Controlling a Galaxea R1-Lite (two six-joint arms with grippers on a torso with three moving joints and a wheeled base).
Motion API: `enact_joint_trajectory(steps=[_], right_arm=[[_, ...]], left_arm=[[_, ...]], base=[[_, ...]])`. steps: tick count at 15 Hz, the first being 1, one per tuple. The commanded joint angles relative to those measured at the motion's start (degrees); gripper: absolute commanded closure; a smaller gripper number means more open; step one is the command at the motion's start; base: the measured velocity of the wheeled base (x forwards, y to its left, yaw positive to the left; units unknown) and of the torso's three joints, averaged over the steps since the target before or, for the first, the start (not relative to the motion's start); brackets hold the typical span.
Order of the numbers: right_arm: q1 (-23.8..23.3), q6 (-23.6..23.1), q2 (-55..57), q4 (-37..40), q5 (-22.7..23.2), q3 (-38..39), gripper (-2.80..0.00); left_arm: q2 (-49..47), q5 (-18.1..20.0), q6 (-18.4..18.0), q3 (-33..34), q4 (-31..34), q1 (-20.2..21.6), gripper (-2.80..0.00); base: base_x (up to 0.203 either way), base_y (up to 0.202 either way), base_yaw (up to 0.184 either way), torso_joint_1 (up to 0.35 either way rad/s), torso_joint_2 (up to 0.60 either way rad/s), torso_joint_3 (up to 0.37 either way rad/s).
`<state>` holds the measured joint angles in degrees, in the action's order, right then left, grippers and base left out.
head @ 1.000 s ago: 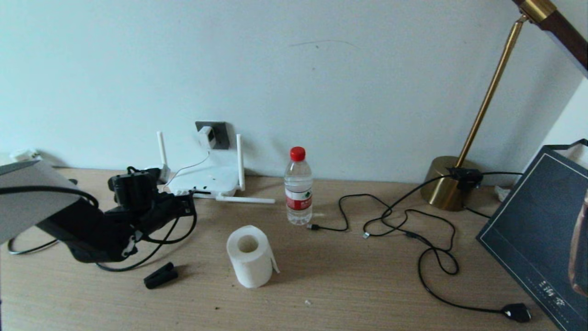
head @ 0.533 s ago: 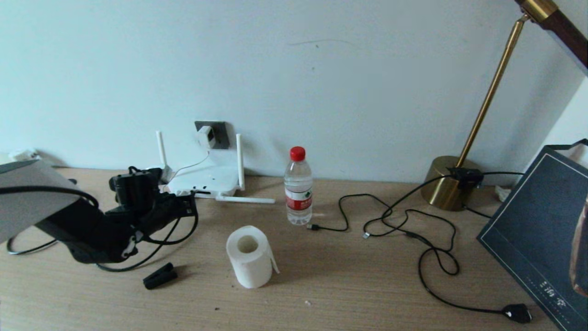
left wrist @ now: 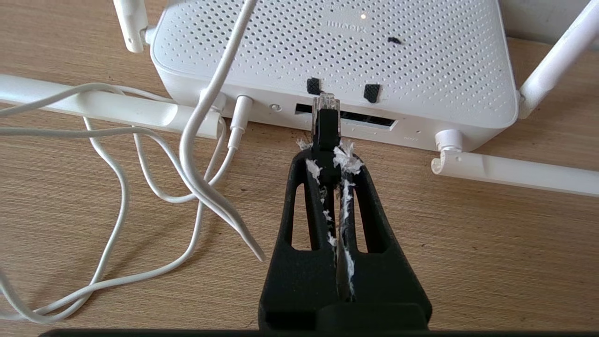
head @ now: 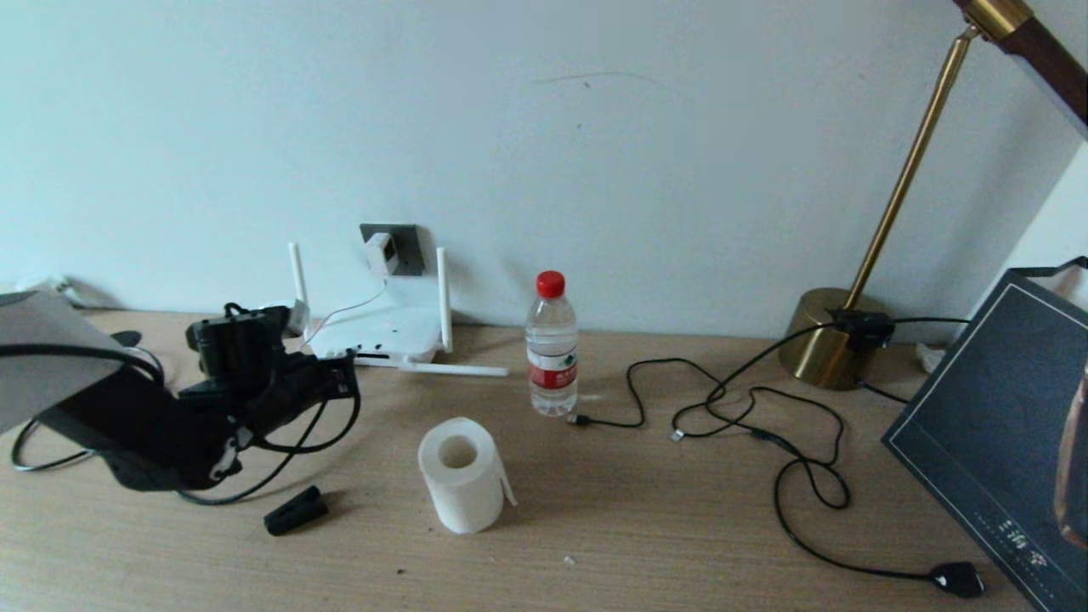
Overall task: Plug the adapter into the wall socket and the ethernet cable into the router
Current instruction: Plug cable into router interface
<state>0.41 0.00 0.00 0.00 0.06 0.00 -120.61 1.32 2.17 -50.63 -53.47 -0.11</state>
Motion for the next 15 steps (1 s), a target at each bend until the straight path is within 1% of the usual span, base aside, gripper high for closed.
enact_joint_trajectory(steps=[1, 15], right_arm=[[0.0, 0.0, 0.0, 0.0, 0.0, 0.0, -2.80], [0.0, 0.0, 0.1, 0.0, 0.0, 0.0, -2.80]], left_arm=[[0.1, 0.0, 0.0, 0.1, -0.3, 0.0, 0.00], [-3.8, 0.2, 0.1, -0.4, -0.4, 0.1, 0.00]], base=[[0.000, 0.000, 0.000, 0.000, 0.00, 0.000], [0.000, 0.000, 0.000, 0.000, 0.00, 0.000]])
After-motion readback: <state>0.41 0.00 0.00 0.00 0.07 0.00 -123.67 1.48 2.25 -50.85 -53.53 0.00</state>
